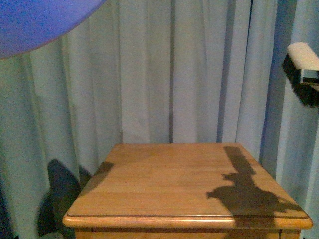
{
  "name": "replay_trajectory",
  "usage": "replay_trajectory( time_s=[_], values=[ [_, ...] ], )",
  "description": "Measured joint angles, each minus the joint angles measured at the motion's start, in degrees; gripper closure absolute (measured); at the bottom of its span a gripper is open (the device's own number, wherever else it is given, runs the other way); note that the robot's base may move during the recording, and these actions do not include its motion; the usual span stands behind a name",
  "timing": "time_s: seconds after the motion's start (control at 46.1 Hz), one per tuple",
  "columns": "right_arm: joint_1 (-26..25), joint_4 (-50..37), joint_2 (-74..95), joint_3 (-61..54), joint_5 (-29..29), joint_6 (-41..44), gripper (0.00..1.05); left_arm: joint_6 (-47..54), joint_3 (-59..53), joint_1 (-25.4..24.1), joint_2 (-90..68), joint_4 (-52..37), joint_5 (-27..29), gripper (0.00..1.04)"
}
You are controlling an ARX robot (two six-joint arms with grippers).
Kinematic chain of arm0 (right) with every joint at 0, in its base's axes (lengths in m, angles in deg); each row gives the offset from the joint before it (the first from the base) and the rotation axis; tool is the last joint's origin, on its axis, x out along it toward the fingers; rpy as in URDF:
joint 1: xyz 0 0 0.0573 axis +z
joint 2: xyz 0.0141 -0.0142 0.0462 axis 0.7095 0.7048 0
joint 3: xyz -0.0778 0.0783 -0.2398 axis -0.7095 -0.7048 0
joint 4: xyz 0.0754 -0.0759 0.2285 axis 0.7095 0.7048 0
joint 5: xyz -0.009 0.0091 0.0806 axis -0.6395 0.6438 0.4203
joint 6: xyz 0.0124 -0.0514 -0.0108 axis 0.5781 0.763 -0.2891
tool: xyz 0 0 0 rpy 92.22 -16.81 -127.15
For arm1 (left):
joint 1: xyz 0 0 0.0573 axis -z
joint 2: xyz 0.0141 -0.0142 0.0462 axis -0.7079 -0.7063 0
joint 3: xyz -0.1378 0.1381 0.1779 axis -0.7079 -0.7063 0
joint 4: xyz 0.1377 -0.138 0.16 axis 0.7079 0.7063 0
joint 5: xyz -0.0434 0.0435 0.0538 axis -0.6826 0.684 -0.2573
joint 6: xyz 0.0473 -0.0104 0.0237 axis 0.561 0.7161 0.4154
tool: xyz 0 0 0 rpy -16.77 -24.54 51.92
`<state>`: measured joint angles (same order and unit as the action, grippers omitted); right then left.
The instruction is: Clean up trash
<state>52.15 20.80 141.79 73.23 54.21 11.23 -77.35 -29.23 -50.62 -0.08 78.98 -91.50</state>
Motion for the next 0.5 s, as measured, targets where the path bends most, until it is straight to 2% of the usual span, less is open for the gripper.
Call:
replay_trajectory(
  time_s=[0.26, 0.498],
  values=[
    [0.28, 1.38, -24.30, -15.19, -7.08, 1.25, 0.85, -0.02, 0.00, 0.00, 0.00, 0.00, 0.00, 0.77],
    [4.37, 5.88, -36.79, -22.91, -11.91, 1.73, 0.85, -0.02, 0.00, 0.00, 0.00, 0.00, 0.00, 0.77]
  ],
)
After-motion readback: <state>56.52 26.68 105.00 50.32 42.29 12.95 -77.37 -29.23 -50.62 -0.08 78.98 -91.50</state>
